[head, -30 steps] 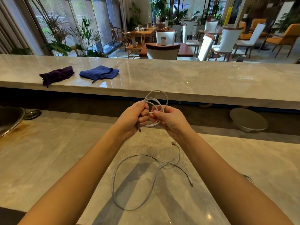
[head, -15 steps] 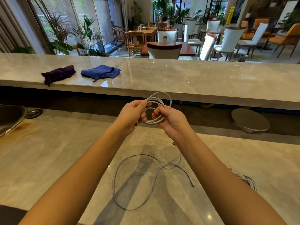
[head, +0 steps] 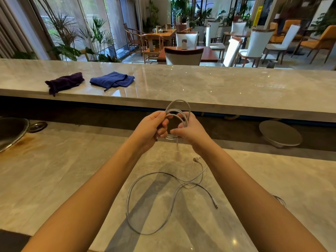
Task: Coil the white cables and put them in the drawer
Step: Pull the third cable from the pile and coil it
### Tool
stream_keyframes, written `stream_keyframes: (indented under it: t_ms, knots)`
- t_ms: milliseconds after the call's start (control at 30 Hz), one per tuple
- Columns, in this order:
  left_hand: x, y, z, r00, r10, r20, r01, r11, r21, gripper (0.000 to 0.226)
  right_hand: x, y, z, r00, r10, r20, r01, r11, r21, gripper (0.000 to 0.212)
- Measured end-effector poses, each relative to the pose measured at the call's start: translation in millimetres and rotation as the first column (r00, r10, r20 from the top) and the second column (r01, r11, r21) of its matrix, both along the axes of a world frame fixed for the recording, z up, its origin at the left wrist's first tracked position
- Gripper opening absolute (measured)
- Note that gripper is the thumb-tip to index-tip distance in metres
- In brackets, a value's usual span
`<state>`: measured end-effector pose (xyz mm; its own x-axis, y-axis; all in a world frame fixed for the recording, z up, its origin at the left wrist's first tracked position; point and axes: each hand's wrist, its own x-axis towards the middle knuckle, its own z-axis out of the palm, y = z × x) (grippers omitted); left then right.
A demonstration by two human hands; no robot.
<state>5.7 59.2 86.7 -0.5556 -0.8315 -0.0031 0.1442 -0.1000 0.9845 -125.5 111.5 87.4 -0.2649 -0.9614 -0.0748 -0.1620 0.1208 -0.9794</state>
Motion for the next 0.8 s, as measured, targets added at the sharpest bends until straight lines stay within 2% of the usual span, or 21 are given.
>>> stream_keyframes:
  t_ms: [67, 133, 267, 400, 467, 533, 600, 700, 800]
  knots:
    - [-1, -1, 0, 0.997, 0.028, -0.075, -0.024, 0.998, 0.051, 0.026, 2, -3, -5, 0.984, -0.012, -0.175, 0.007, 1.000, -0.031, 0.053]
    - [-2, -2, -3, 0.992, 0.068, -0.103, -0.060, 0.995, 0.080, 0.026, 2, -4, -10, 0.922, -0.037, -0.385, 0.029, 0.999, -0.026, 0.047]
    - [-1, -5, -5, 0.992, 0.106, -0.063, -0.101, 0.993, 0.066, 0.027, 1, 6, -12, 0.895, 0.066, -0.442, -0.032, 0.996, 0.085, 0.018]
    - [-1, -8, -10, 0.983, 0.161, 0.088, -0.151, 0.983, -0.108, 0.028, -3, 17, -3, 0.787, 0.128, -0.603, -0.072, 0.991, 0.117, 0.025]
    - [1, -15, -10, 0.964, 0.254, 0.078, -0.245, 0.964, -0.100, 0.025, -8, 23, 6, 0.752, 0.150, -0.642, -0.128, 0.988, 0.081, 0.026]
    - [7, -26, -6, 0.951, 0.309, -0.007, -0.309, 0.951, 0.028, 0.019, -17, 32, 13, 0.697, 0.137, -0.704, -0.179, 0.984, 0.014, 0.024]
    - [12, -32, 0, 0.950, 0.292, -0.110, -0.271, 0.947, 0.175, 0.017, -28, 39, 16, 0.659, 0.098, -0.746, -0.198, 0.979, -0.046, 0.021]
    - [13, -32, 8, 0.927, 0.255, -0.275, -0.138, 0.914, 0.381, 0.014, -41, 40, 8, 0.626, 0.029, -0.779, -0.178, 0.978, -0.107, 0.022]
    - [8, -26, 13, 0.853, 0.236, -0.465, 0.061, 0.841, 0.538, 0.017, -44, 34, -11, 0.455, -0.049, -0.889, -0.144, 0.981, -0.128, 0.024]
